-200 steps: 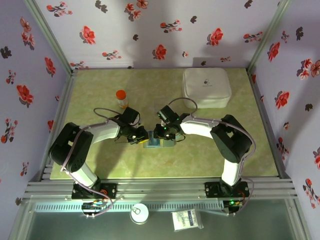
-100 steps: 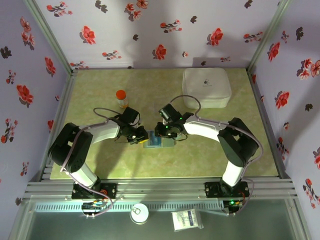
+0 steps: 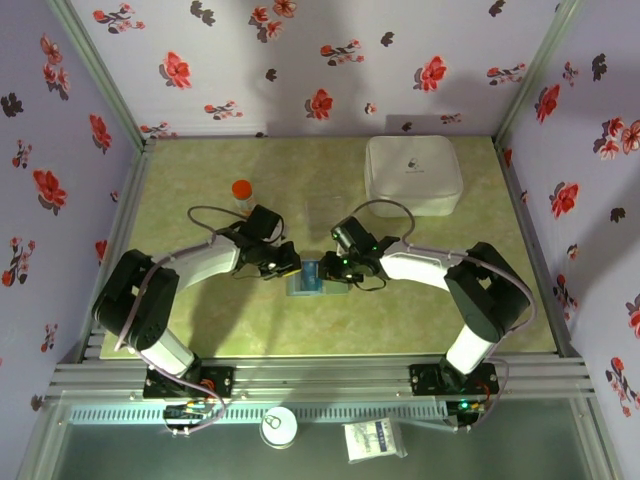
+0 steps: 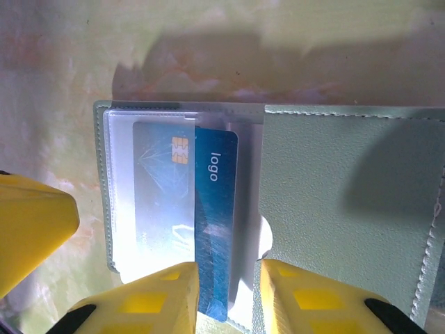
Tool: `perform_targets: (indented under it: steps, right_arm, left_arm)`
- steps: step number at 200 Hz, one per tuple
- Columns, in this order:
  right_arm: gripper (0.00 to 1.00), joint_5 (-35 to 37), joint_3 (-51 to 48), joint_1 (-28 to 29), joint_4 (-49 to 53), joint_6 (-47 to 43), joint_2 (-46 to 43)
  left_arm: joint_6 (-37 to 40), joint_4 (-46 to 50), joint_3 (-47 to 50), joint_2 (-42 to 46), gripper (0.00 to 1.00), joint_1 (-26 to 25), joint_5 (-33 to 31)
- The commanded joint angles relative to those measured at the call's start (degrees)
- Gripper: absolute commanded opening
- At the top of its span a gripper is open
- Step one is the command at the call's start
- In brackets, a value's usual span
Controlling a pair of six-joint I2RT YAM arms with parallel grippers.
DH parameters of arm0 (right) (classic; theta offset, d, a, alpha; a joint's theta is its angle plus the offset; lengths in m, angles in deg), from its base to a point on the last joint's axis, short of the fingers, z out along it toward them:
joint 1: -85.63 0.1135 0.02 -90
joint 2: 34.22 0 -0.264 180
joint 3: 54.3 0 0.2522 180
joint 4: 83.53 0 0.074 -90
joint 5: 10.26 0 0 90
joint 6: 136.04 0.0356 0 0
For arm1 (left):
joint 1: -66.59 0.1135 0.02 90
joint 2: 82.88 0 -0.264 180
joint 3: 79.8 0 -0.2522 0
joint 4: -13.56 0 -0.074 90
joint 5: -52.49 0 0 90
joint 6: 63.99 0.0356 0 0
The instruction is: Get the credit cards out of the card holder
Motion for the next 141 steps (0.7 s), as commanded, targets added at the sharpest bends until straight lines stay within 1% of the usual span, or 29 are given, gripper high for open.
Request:
perform_targets:
  steps: [1,45,99,141]
  right_arm:
    - [0.29,-1.8,-0.7,-1.0,-3.0,1.5,-0.3]
    - [0.30,-3.9,-1.1,-1.9,-5.0,2.4,2.2]
    - [0.28,-5.1,-1.5,-2.4,-6.8,2.8,4.2]
    - [0.27,-7.3,-1.8,-2.6,-9.4,3.9,6.3]
  left_arm:
    - [1.5,1.3,-2.2,-2.4,0.07,-0.8,0.2]
    - [2.7,2.5,-3.0,-5.0,0.03,-0.9,-0.8]
    - [3.1,3.2,-2.4,-5.7,0.02,-0.9,-2.6]
    - [3.5,3.7,-1.7,-6.3,0.02,-0.9,-3.6]
